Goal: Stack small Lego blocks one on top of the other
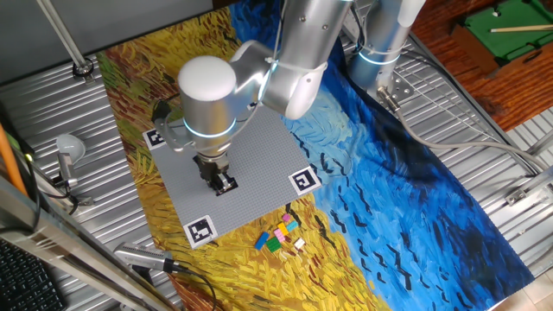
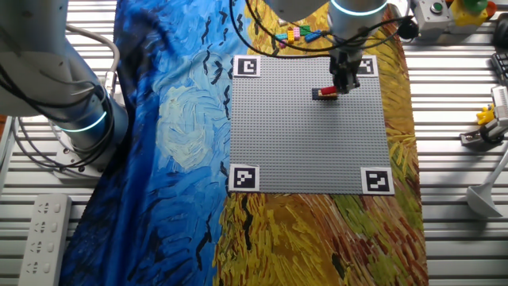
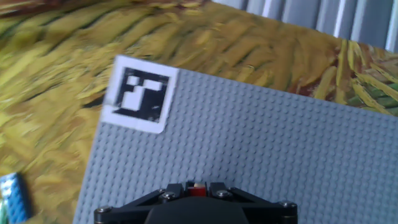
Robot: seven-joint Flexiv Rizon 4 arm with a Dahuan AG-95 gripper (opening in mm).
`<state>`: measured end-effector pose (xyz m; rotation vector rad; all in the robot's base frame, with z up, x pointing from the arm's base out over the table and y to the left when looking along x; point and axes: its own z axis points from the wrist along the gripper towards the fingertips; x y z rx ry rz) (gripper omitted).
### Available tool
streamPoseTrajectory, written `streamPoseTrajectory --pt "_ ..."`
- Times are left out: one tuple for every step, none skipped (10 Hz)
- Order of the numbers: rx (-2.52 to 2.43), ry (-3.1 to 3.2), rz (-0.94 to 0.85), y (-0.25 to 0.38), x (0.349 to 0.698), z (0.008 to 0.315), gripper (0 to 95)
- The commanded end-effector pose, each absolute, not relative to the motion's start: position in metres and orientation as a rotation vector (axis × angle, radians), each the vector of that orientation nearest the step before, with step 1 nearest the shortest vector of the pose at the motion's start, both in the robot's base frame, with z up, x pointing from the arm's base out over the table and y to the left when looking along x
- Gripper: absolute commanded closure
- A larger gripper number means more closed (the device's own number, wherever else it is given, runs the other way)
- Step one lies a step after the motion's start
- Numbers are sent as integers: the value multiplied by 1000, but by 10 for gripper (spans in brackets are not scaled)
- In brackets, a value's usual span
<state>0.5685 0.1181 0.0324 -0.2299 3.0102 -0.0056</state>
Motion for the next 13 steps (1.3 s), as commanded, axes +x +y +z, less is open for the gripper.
streamPoseTrajectory --pt "-67 3025 25 118 569 32 950" --pt "-51 3026 25 118 570 30 950" --pt "-47 3026 25 118 571 28 950" --pt "-50 3026 27 117 571 26 950" --pt "-58 3027 27 117 571 25 950" --pt "-63 3028 27 117 571 25 950" --pt "-63 3031 28 118 571 24 950" --pt "-61 3031 28 118 570 24 950" --pt "-58 3032 29 118 570 24 950" --pt "-53 3033 29 118 570 23 950" --pt "-46 3035 30 119 570 23 950" --pt "-39 3036 30 119 569 22 950" --pt "-35 3037 31 119 569 21 950"
